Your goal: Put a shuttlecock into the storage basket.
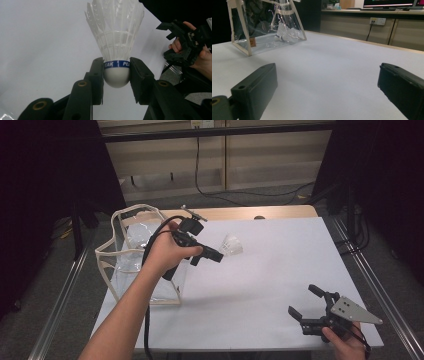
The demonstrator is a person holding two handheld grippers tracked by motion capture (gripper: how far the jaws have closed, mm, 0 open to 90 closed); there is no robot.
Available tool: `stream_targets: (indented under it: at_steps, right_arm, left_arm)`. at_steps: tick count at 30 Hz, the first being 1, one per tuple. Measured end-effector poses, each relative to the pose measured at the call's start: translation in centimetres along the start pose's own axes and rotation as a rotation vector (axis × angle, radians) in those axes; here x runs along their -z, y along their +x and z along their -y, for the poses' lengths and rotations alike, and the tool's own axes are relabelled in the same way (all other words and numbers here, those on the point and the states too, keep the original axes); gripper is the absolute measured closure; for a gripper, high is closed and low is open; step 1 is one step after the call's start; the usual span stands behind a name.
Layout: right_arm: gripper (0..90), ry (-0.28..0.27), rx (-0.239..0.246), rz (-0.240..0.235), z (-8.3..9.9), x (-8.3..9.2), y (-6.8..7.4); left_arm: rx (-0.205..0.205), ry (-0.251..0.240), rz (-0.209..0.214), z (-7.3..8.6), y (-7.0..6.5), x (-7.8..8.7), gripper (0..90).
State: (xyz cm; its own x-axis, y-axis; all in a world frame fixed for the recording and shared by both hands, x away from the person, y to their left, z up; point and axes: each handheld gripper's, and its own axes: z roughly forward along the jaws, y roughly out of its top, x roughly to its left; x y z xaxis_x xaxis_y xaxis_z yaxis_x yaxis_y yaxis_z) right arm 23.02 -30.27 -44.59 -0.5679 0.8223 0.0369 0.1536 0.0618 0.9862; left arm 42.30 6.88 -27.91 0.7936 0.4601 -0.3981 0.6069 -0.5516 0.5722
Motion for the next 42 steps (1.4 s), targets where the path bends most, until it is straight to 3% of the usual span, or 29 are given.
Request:
stream_targets:
  at_steps: [9, 10, 11, 15, 39, 42]
  right_arm:
    - [2.4, 0.001, 0.001, 0.000, 0.0, 0.0, 0.0]
    - [2.4, 0.000, 0.002, 0.000, 0.0, 0.0, 0.0]
    - [2.4, 0.000, 0.001, 0.000, 0.0, 0.0, 0.0]
    - [2.4, 0.000, 0.000, 0.002, 0.0, 0.0, 0.0]
    - [2.4, 0.001, 0.001, 0.001, 0.0, 0.1, 0.0]
    - [2.4, 0.001, 0.003, 0.002, 0.0, 0.1, 0.0]
  left_arm:
    - [0.008, -0.019, -0.016, -0.4, 0.1, 0.8, 65.4]
    - [0.023, -0.035, -0.012, -0.4, 0.0, 0.8, 65.4]
    - [0.011, -0.025, -0.014, -0.4, 0.1, 0.9, 65.4]
    - [0.029, -0.038, -0.017, -0.3, 0.1, 1.1, 65.4]
    - [0.021, -0.018, -0.030, -0.7, 0.5, 2.7, 65.4]
    - [0.039, -0.031, -0.032, -0.7, 0.6, 3.0, 65.4]
